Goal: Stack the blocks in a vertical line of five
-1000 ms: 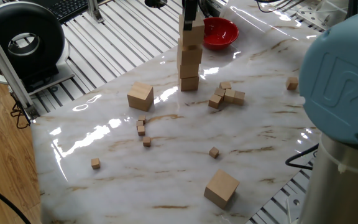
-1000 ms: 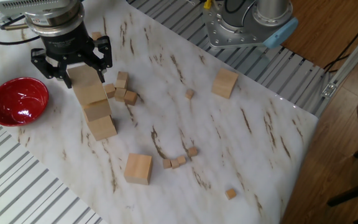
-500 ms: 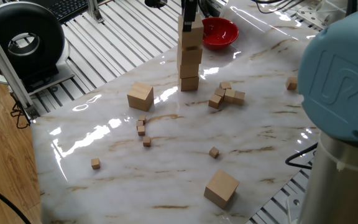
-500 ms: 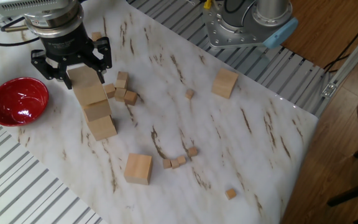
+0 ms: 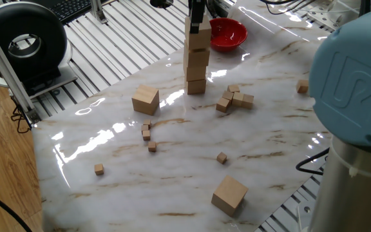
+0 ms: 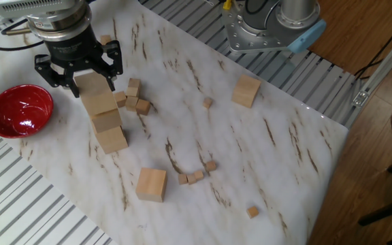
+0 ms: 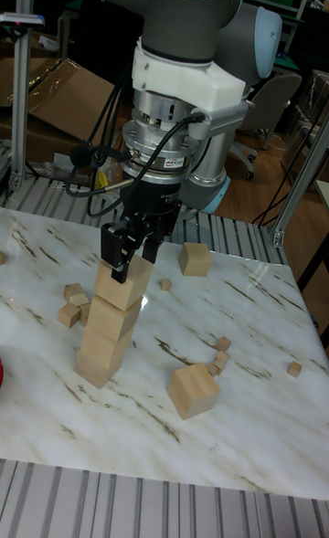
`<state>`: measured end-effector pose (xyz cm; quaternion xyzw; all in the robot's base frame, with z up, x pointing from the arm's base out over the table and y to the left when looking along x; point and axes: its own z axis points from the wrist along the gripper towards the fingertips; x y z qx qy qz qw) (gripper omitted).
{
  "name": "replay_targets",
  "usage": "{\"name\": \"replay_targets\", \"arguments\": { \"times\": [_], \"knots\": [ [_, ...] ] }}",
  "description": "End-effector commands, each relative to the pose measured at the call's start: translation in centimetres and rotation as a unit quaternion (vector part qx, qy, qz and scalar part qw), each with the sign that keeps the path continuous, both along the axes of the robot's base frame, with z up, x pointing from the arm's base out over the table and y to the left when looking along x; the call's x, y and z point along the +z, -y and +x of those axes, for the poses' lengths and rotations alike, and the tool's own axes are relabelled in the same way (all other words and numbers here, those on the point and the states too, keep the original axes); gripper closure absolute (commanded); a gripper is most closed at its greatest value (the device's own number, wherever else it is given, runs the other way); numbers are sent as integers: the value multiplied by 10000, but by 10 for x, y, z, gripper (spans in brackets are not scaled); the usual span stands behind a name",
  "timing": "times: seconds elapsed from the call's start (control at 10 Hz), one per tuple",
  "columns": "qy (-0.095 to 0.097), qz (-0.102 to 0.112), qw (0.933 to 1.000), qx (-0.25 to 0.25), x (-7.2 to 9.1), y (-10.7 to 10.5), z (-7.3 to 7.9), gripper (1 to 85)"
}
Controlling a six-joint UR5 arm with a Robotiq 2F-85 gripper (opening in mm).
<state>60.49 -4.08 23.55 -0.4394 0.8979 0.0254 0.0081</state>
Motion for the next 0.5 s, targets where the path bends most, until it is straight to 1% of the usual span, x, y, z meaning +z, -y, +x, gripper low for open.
{"name": "replay_targets", "arguments": {
  "times": [0.0,0.4],
  "knots": [
    [12,75,10000,16,0,-2,0,780],
    [13,75,10000,39,-2,-1,0,763]
  ]
}}
